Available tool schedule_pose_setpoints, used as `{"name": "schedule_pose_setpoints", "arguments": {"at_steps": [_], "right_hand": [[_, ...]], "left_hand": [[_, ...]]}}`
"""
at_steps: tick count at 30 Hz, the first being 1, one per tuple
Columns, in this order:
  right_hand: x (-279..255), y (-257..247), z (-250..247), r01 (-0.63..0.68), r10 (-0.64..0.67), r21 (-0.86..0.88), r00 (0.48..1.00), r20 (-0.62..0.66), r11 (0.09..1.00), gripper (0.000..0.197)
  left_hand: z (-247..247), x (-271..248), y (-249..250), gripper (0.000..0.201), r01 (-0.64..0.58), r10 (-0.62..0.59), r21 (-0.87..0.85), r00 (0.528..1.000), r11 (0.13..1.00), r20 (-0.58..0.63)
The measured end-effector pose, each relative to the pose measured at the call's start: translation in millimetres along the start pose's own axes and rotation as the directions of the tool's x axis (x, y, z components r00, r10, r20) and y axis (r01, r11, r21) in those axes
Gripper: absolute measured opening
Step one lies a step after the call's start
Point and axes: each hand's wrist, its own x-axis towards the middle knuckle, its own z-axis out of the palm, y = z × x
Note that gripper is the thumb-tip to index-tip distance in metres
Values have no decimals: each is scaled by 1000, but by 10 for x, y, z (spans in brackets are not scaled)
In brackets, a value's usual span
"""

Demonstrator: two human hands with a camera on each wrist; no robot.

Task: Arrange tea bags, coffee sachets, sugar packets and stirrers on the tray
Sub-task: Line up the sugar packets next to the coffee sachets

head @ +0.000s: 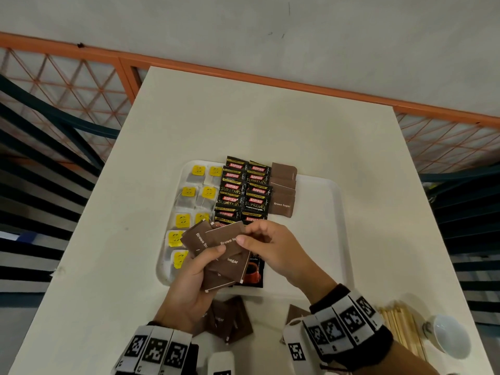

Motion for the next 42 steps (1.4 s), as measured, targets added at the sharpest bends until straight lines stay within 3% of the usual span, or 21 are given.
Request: {"name": "schedule_pose_setpoints", "arguments": {"at_steps": [5,7,10,15,18,29,32,35,37,39,42], "right_hand": [[19,74,-46,-46,55,147,997,-54,988,10],[26,128,-119,-67,94,269,992,-89,961,9],[56,233,-270,-73,138,321,973,-185,944,7],[197,467,-565,-78,172,226,884,-435,971,8],[276,570,-657,-100,174,168,840,-515,981,4],[492,669,-596,-128,98,-8,801,-590,992,10],[509,655,-576,-144,94,-35,792,-603,989,13],[461,590,-553,-140,41,-109,775,-631,984,17],[397,501,-505,-121,-4,-162,790,-614,979,16],[311,376,-430,-97,-35,-215,842,-538,972,12],[130,165,-287,-113,51,-235,965,-256,965,25]], "left_hand": [[-33,-3,6,37,5,-5,31,1000,1000,0],[-67,8,7,34,23,-23,14,999,1000,-22],[-99,11,24,35,20,-20,-52,1000,998,8],[-135,26,44,35,10,-9,-38,999,999,36],[-117,45,32,36,22,-22,-15,999,1000,44],[-114,67,0,48,9,-9,0,998,1000,55],[-131,80,9,20,-14,13,25,999,1000,51],[-167,109,-26,31,-19,19,68,1000,998,4],[-144,108,-29,37,-39,41,72,999,997,-29],[-111,110,-26,42,-58,61,73,997,996,-45],[-86,115,-24,45,-75,79,72,995,995,-56]]}}
